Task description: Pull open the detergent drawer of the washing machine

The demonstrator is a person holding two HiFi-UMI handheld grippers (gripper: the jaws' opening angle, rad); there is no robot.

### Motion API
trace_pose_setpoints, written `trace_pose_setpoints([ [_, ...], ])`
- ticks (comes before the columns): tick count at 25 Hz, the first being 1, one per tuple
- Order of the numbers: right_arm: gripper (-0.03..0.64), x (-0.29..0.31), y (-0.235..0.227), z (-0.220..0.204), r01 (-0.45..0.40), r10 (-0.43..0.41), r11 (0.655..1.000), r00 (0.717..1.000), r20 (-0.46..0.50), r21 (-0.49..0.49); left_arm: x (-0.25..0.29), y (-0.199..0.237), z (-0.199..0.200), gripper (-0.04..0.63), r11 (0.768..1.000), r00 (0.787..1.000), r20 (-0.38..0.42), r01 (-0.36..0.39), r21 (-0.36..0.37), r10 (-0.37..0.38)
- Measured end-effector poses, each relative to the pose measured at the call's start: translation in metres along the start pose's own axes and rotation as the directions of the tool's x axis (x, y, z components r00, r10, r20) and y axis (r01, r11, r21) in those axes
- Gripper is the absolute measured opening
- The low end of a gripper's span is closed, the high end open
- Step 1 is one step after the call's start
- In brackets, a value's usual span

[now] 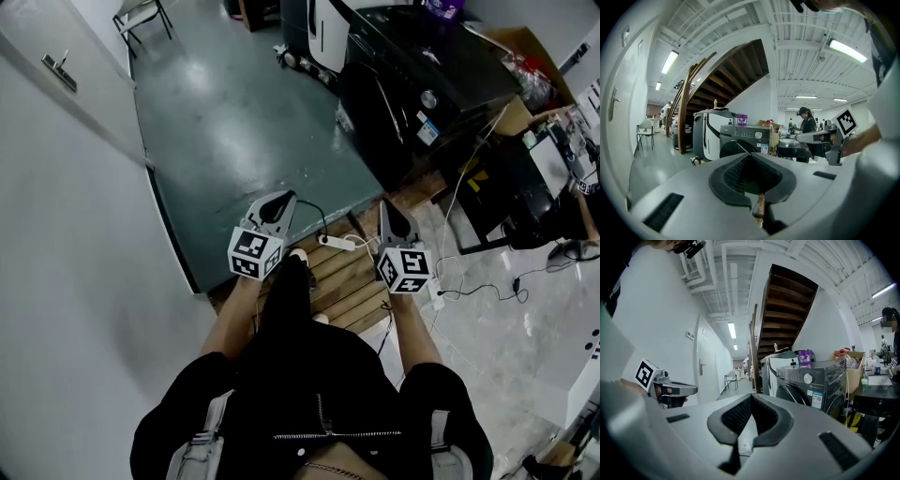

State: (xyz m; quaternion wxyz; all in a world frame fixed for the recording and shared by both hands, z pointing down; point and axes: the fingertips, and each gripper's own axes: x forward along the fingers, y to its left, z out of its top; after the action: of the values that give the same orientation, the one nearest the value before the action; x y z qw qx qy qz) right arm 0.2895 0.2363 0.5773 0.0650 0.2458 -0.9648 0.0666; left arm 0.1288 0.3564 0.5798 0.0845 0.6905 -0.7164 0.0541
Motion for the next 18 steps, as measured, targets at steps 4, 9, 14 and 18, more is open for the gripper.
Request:
trace_pose_setpoints([
  [4, 0.006, 0.043, -0.016, 0.006, 0.016, -0.016, 1.000, 1.000, -0.027, 0.012, 0.040, 0.028, 0.005, 0.023, 1.000, 1.000, -0.012, 0.022, -0.020, -0.022],
  [9, 0.006, 0.111, -0.032, 0.033, 0.040, -0.039, 0.999, 0.998, -0.041, 0.017, 0.088, 0.074, 0.026, 0.023, 0.998, 0.998, -0.026, 0.051, -0.042, -0.052],
  [14, 0.006, 0.172, -0.032, 0.073, 0.057, -0.056, 0.998, 0.998, -0.039, 0.025, 0.121, 0.125, 0.060, 0.023, 0.996, 0.996, -0.038, 0.078, -0.032, -0.079],
  [18, 0.006, 0.203, -0.025, 0.104, 0.061, -0.061, 0.998, 0.998, -0.017, 0.023, 0.137, 0.156, 0.089, 0.023, 0.995, 0.994, -0.037, 0.101, -0.001, -0.101],
])
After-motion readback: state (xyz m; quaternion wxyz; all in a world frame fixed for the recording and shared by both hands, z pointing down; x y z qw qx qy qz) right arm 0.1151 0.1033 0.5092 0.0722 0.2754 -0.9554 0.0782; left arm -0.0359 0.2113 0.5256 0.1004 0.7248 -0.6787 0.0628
